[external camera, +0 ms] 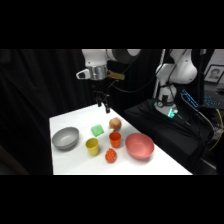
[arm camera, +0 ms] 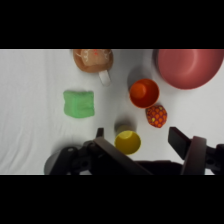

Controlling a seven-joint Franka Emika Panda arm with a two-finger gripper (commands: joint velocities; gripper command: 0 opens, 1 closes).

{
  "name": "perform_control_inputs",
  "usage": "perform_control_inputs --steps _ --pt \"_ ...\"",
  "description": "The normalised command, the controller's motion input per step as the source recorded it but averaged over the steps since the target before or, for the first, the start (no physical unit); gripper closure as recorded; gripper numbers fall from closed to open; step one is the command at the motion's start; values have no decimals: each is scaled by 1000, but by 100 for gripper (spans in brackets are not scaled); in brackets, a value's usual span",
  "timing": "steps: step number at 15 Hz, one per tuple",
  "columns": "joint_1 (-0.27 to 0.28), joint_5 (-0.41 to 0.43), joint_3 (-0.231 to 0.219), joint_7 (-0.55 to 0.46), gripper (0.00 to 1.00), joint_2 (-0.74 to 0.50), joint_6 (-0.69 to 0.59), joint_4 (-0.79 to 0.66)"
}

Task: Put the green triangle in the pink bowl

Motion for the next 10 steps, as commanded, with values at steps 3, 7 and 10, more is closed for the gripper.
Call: perform_control_inputs --steps 3,7,10 --pt "-43 1 4 -61 0 2 9 30" --pt "-94 -31 -48 -164 0 5 54 67" --pt "-117 -31 -72 -258 0 61 120 103"
